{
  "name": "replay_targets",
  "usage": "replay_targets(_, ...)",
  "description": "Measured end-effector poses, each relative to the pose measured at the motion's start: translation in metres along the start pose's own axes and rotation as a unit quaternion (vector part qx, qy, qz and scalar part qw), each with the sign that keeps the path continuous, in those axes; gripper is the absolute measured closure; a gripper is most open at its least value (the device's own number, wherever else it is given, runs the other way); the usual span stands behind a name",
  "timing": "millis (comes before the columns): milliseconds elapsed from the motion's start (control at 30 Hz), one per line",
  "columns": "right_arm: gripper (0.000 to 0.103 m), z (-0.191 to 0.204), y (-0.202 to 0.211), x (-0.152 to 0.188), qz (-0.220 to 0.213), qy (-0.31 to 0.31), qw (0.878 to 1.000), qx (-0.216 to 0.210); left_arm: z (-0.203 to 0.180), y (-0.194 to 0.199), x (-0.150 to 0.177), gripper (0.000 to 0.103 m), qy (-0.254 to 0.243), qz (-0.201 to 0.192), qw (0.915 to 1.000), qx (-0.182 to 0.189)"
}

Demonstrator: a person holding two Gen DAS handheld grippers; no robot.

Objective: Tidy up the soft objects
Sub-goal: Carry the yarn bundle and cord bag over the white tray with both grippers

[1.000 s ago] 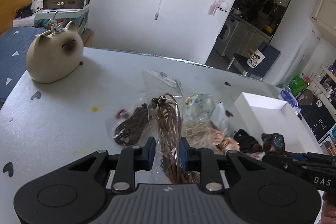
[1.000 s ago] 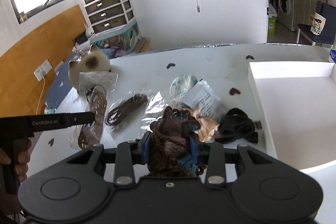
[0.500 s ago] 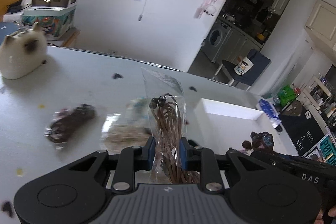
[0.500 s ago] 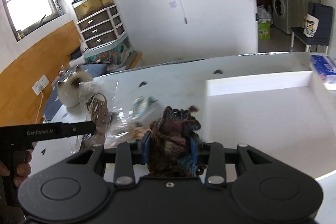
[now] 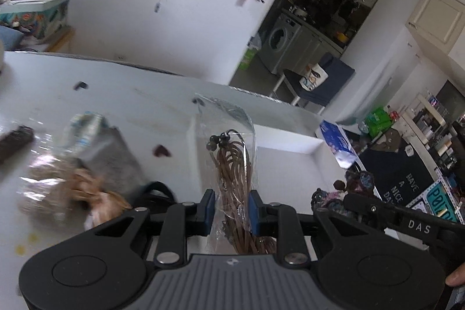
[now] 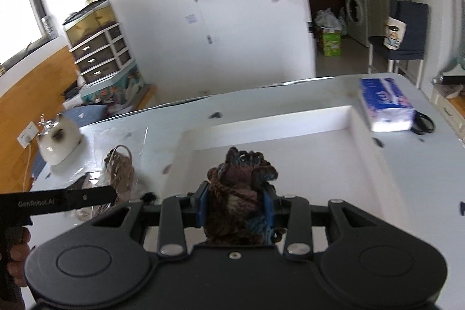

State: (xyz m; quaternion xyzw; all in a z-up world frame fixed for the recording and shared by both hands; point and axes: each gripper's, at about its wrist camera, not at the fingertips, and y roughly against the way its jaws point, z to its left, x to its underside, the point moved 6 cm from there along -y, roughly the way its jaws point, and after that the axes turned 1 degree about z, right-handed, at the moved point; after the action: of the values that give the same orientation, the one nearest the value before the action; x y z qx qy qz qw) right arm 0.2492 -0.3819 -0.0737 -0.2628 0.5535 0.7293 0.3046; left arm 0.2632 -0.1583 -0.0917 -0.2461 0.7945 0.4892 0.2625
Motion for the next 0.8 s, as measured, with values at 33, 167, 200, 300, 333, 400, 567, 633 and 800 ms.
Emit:
replay_targets(33, 0.065, -0.010, 0.000, 0.000, 0.001, -0.003, 1.000, 0.005, -0.006, -0.005, 0.001, 0.077, -0.001, 0.004, 1.0000, 0.002)
replay_targets(167, 0.065, -0.042, -0.004, 0.001, 0.008, -0.017, 1.000, 0.020, -0.024, -0.028, 0.009, 0.077, -0.004, 0.023, 0.9997, 0.005)
replay_targets(200, 0.065, -0.050, -0.005, 0.001, 0.011, -0.020, 0.999, 0.024, -0.028, -0.035, 0.011, 0.077, -0.003, 0.029, 0.9996, 0.005)
replay_targets(300, 0.065, -0.073, -0.007, 0.004, 0.018, -0.030, 0.999, 0.033, -0.035, -0.051, 0.017, 0.077, -0.005, 0.047, 0.9989, 0.004)
replay_targets(333, 0.065, -0.080, -0.008, 0.005, 0.021, -0.034, 0.999, 0.036, -0.038, -0.057, 0.020, 0.077, -0.007, 0.053, 0.9986, 0.002)
replay_targets(400, 0.065, -0.092, -0.012, 0.007, 0.026, -0.039, 0.998, 0.043, -0.041, -0.066, 0.025, 0.077, -0.011, 0.064, 0.9979, -0.004)
replay_targets(567, 0.065, -0.115, -0.023, 0.014, 0.044, -0.054, 0.996, 0.052, -0.046, -0.087, 0.034, 0.077, -0.046, 0.092, 0.9938, -0.042)
replay_targets(633, 0.065, -0.120, -0.028, 0.017, 0.050, -0.058, 0.996, 0.054, -0.046, -0.095, 0.038, 0.077, -0.059, 0.101, 0.9915, -0.057)
replay_targets(800, 0.065, -0.131, -0.038, 0.024, 0.061, -0.061, 0.994, 0.067, -0.044, -0.108, 0.044, 0.076, -0.092, 0.107, 0.9850, -0.100)
